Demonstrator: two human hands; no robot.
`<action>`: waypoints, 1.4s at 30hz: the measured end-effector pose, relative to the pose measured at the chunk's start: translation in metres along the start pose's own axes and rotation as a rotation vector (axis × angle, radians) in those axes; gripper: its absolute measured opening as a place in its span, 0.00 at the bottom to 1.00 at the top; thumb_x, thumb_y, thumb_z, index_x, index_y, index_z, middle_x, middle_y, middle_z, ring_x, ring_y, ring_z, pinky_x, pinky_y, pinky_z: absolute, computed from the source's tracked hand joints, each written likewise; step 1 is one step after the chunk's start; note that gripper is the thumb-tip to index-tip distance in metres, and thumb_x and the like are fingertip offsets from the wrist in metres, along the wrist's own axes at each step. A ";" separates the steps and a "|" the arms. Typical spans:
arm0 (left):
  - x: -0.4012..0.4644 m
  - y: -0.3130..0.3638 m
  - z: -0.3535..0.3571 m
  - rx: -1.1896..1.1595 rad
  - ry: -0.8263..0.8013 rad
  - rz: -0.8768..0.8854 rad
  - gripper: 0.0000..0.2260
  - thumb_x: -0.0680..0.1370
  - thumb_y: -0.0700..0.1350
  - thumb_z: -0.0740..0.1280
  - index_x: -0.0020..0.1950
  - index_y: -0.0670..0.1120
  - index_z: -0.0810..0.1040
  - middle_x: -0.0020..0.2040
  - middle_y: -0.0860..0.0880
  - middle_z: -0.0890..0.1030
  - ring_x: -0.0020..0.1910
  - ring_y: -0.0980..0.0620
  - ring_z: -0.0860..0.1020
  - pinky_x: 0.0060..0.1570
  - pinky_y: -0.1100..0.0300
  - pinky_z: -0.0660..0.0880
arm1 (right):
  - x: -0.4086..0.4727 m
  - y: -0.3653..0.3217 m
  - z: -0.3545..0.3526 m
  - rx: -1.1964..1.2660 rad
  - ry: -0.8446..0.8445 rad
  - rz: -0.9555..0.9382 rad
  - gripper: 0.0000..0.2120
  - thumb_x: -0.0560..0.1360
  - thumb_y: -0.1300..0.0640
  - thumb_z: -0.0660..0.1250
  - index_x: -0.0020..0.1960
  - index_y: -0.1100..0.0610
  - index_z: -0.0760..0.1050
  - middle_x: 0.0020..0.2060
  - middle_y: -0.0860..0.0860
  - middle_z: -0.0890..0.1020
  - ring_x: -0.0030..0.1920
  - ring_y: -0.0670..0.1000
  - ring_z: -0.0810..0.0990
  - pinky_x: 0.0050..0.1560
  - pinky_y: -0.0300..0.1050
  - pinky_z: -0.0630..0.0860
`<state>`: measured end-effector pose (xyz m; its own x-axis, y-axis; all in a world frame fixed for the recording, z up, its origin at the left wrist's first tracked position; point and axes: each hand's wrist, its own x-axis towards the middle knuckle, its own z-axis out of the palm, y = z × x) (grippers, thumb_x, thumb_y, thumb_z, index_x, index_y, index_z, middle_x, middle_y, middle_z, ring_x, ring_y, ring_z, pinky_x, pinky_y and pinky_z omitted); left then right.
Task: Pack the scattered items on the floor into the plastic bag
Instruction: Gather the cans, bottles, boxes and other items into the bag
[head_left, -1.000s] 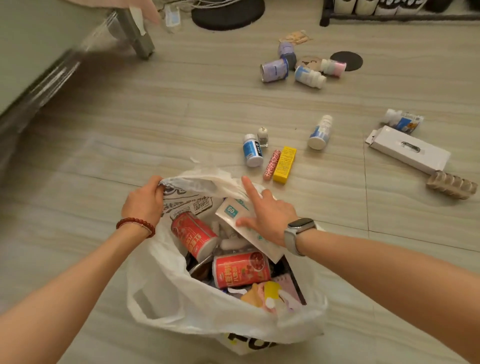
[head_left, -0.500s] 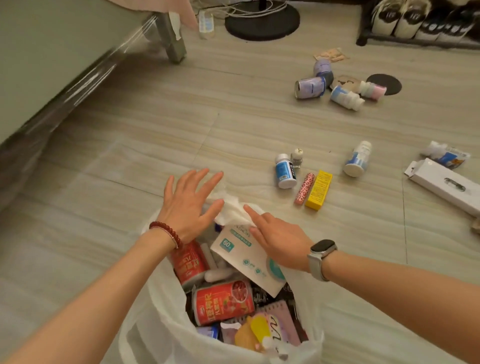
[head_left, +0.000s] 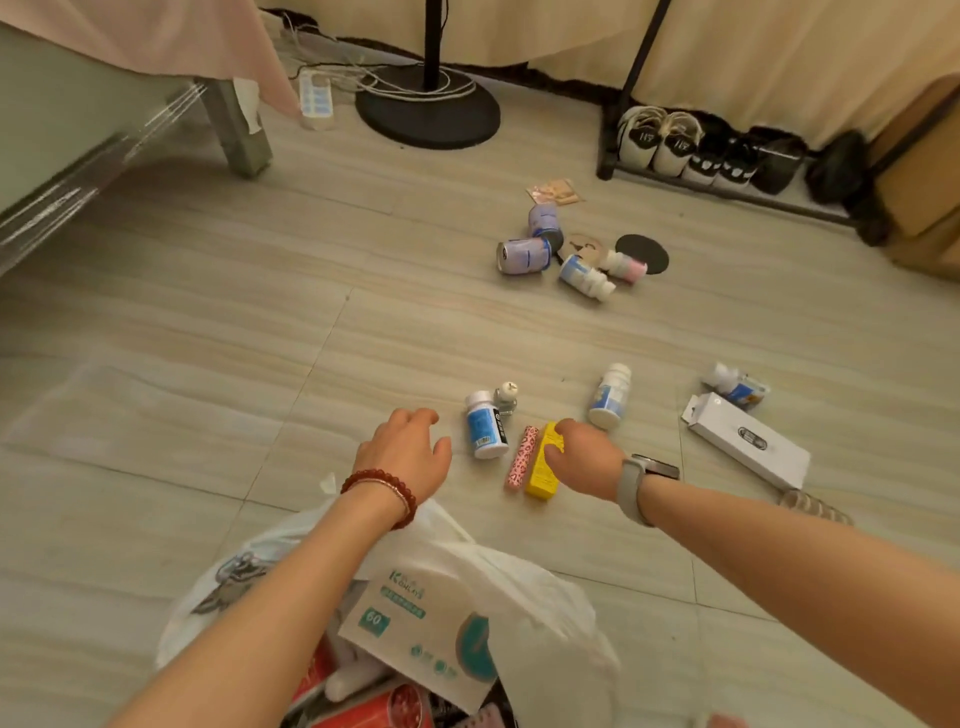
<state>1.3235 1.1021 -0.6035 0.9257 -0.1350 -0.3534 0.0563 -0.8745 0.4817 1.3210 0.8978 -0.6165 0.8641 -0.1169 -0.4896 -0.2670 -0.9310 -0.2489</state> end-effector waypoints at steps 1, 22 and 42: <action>0.009 0.006 0.007 0.006 -0.024 -0.010 0.20 0.78 0.49 0.56 0.69 0.46 0.64 0.70 0.45 0.66 0.66 0.44 0.68 0.65 0.49 0.67 | 0.011 0.007 0.003 0.015 0.011 0.024 0.19 0.78 0.54 0.56 0.64 0.64 0.65 0.62 0.63 0.72 0.60 0.62 0.73 0.57 0.50 0.72; 0.074 0.075 0.069 -0.084 0.120 -0.322 0.32 0.74 0.48 0.64 0.74 0.46 0.52 0.63 0.41 0.67 0.58 0.43 0.71 0.54 0.57 0.68 | 0.099 0.078 0.049 0.520 -0.065 -0.026 0.19 0.72 0.53 0.62 0.61 0.57 0.67 0.56 0.58 0.74 0.53 0.58 0.75 0.50 0.46 0.70; -0.209 -0.029 0.085 -0.274 0.554 -0.666 0.27 0.72 0.49 0.69 0.69 0.46 0.66 0.60 0.41 0.75 0.55 0.43 0.75 0.52 0.56 0.70 | -0.113 -0.059 0.030 0.238 -0.238 -1.237 0.15 0.72 0.52 0.66 0.58 0.51 0.71 0.51 0.48 0.77 0.47 0.49 0.76 0.48 0.45 0.75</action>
<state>1.0964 1.1161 -0.6117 0.7130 0.6643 -0.2243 0.6656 -0.5407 0.5145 1.2260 0.9760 -0.5717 0.4997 0.8651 0.0431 0.5643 -0.2874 -0.7740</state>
